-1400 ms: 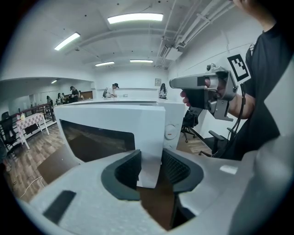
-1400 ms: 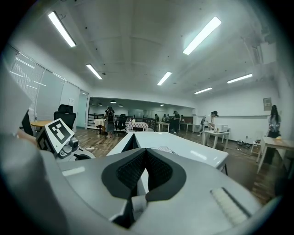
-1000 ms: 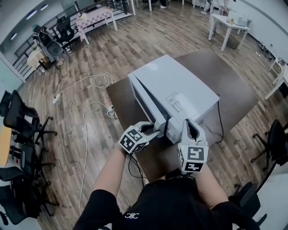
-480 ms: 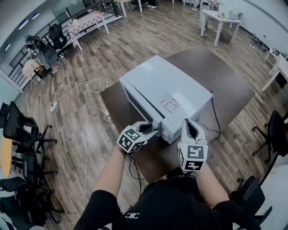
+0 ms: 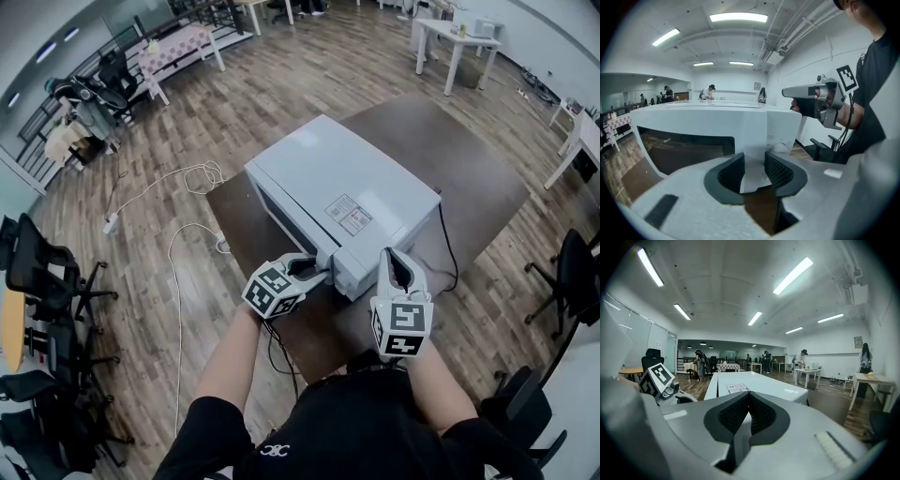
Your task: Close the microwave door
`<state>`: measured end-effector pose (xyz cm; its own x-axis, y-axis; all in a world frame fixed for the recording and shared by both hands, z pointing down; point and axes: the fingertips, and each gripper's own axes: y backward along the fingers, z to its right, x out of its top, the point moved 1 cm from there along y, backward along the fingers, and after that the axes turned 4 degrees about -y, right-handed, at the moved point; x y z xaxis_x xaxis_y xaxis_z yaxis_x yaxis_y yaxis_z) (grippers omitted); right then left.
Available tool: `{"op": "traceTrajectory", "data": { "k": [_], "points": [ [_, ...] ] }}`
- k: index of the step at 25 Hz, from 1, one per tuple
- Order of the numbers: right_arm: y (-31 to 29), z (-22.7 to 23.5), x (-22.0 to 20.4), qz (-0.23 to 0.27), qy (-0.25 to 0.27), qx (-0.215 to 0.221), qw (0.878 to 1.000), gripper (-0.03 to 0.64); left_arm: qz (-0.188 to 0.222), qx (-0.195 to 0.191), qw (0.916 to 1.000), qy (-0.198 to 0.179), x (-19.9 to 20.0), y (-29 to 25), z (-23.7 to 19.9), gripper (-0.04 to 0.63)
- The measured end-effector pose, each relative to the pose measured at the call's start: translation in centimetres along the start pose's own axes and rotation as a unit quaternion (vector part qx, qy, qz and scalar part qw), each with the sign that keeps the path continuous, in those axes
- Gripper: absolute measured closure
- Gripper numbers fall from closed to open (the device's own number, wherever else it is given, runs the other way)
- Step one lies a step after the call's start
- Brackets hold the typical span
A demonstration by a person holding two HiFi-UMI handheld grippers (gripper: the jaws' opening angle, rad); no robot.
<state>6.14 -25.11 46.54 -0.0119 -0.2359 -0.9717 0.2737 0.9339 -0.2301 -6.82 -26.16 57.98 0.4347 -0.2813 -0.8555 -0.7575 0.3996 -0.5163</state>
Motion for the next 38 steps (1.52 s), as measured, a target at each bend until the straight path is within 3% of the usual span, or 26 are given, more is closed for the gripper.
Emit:
{"op": "traceTrajectory", "data": {
  "k": [11,16,19,22,25,28,31,35,38],
  "points": [
    [-0.7,-0.7,0.2,-0.001,-0.002,0.007,1.000,0.607,0.001,0.016,0.9998,0.013,0.6,-0.8,-0.2,0.453],
    [-1.1,-1.6,0.6,0.002,-0.001,0.015,1.000,0.607,-0.002,0.044,0.9990,0.011,0.5,-0.4,-0.1,0.449],
    [-1.1,-2.3,1.1,0.011,-0.002,0.022,1.000,0.607,0.012,0.054,0.9984,0.015,1.0,0.6,0.5,0.423],
    [-1.3,-2.9,1.7,0.022,-0.004,0.032,0.999,0.607,0.052,0.079,0.9949,0.034,2.3,2.4,0.4,0.445],
    [-1.5,-3.6,2.1,0.028,-0.012,0.046,0.998,0.608,0.102,0.128,0.9842,0.067,4.3,4.7,-0.4,0.586],
    [-1.9,-4.9,2.8,0.032,-0.007,0.064,0.997,0.609,0.135,0.179,0.9704,0.090,6.2,7.0,-1.2,0.586],
    [-2.1,-6.1,3.5,0.038,-0.003,0.082,0.996,0.609,0.163,0.231,0.9513,0.123,7.3,9.1,-1.9,0.586],
    [-2.4,-7.7,4.5,0.052,-0.014,0.118,0.992,0.609,0.160,0.316,0.9238,0.145,6.9,11.3,-3.0,0.584],
    [-2.4,-8.8,5.4,0.057,-0.017,0.140,0.988,0.611,0.161,0.357,0.9041,0.172,6.4,13.1,-3.6,0.584]
  ]
}}
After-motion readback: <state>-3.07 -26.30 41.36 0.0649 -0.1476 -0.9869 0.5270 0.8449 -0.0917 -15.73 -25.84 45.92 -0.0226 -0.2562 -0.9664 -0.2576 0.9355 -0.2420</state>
